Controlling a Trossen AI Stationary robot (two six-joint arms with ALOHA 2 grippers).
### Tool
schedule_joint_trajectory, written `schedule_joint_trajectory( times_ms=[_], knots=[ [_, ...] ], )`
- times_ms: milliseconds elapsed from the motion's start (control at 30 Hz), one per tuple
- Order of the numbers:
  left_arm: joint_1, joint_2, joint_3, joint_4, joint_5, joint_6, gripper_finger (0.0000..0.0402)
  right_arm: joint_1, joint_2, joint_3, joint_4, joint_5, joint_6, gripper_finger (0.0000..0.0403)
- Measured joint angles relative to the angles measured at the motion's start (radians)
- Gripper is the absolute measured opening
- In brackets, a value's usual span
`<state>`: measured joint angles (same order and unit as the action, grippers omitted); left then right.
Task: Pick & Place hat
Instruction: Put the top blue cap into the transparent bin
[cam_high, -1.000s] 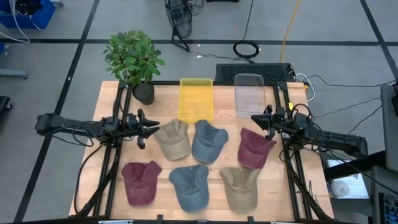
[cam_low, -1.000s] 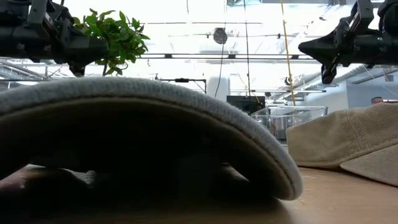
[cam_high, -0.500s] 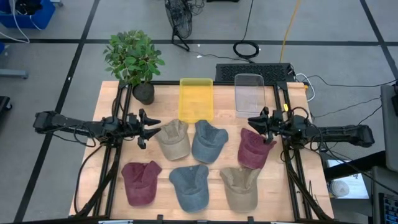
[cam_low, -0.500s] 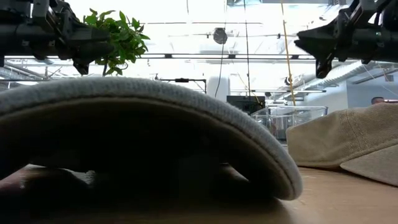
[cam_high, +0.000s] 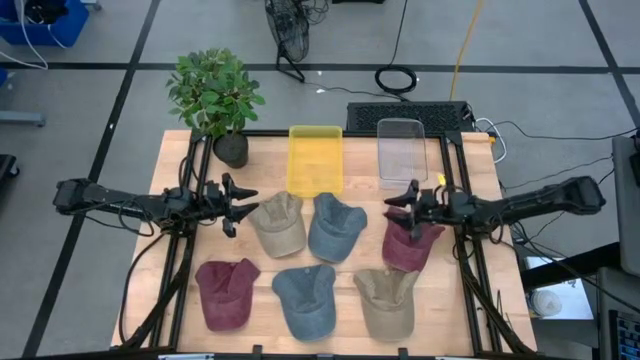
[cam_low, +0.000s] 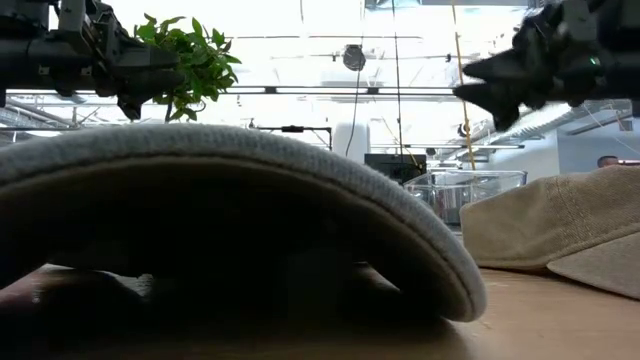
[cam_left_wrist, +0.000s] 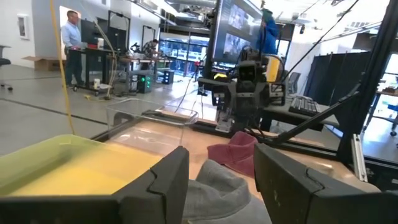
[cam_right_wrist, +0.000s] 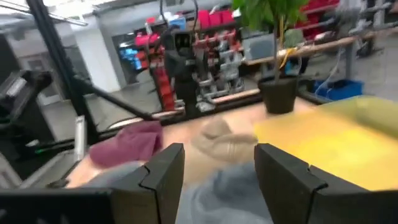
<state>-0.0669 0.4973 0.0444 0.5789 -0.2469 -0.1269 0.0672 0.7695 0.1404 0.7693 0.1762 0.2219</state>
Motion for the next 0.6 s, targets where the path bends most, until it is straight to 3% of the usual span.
schedule_joint_trajectory(
  times_ms=[367,600],
  knots=[
    [0.0,0.0,0.0,-0.008,-0.01,0.003,0.0182,0.054,0.422,0.251,-0.009,0.036,-0.116,0.0177],
    [0.0,0.0,0.0,-0.015,-0.01,0.002,0.0182,0.051,0.636,0.435,-0.221,0.038,-0.135,0.0174]
  ],
)
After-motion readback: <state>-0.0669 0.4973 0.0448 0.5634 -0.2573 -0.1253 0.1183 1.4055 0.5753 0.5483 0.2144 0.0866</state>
